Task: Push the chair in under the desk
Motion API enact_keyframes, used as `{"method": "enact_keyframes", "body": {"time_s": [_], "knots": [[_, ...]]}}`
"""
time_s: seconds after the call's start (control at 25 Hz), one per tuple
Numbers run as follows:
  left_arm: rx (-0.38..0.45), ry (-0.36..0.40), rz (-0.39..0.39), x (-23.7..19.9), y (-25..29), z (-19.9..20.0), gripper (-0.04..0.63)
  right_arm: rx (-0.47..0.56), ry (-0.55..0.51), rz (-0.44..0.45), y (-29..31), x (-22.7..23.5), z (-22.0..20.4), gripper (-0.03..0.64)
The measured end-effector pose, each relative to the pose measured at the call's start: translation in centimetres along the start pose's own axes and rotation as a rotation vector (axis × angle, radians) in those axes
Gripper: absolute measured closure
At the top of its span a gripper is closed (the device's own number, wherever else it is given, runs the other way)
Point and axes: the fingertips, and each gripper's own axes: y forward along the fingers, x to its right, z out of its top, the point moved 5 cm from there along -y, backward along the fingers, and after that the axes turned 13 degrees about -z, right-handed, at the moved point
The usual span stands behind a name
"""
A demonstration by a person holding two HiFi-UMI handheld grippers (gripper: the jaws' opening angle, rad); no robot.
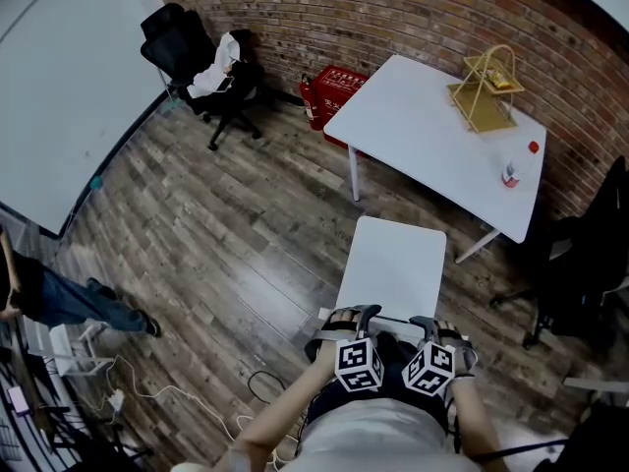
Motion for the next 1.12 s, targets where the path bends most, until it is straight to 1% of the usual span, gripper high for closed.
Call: {"method": "enact_keyframes", "body": {"time_s": [0.12, 0.2, 0.36, 0.48, 0.56, 0.6, 0.64, 0.76, 0.88, 0.96, 1.0, 1.12], "knots": [[-0.070, 0.020, -0.025, -0.1, 0.9, -0.4, 0.299, -0.027, -0.062, -0.015, 0.7, 0.0, -0.4, 0.374], [-0.092, 0.029, -0.041, -0.3, 1.1, -0.5, 0.299, -0.036, -0.085, -0.012, 1.0, -0.2, -0.5, 0.374], [-0.136, 0.026, -0.091, -0.4, 2.2, -0.8, 0.301, -0.042, -0.086, 0.011, 1.7, -0.3, -0.4, 0.374], [-0.167, 0.005, -0.138, -0.1, 3.0, -1.3, 0.305, -0.048, -0.104, 0.024, 2.2, -0.5, -0.2, 0.376], [-0.185, 0.006, -0.133, -0.2, 3.4, -1.3, 0.341, -0.052, -0.127, 0.026, 2.6, -0.5, -0.4, 0.384], [-0.195, 0.015, -0.128, -0.3, 3.6, -1.3, 0.377, -0.053, -0.134, 0.025, 2.8, -0.4, -0.4, 0.395], [-0.203, 0.023, -0.127, -0.3, 3.7, -1.2, 0.380, -0.054, -0.135, 0.026, 2.9, -0.3, -0.5, 0.418], [-0.210, 0.041, -0.125, -0.3, 3.7, -1.2, 0.387, -0.055, -0.108, 0.040, 3.1, -0.2, -0.5, 0.433], [-0.226, 0.051, -0.089, -0.4, 3.7, -1.4, 0.393, -0.047, -0.060, 0.046, 3.2, -0.3, -0.3, 0.450], [-0.236, 0.041, -0.075, -0.7, 3.7, -1.5, 0.399, -0.047, -0.065, 0.046, 3.2, -0.4, 0.1, 0.505], [-0.241, 0.034, -0.079, -0.9, 3.7, -1.5, 0.400, -0.052, -0.073, 0.048, 3.3, -0.3, 0.2, 0.523], [-0.252, 0.026, -0.103, -1.3, 4.0, -1.2, 0.400, -0.052, -0.068, 0.067, 3.4, 0.1, 0.2, 0.526]]}}
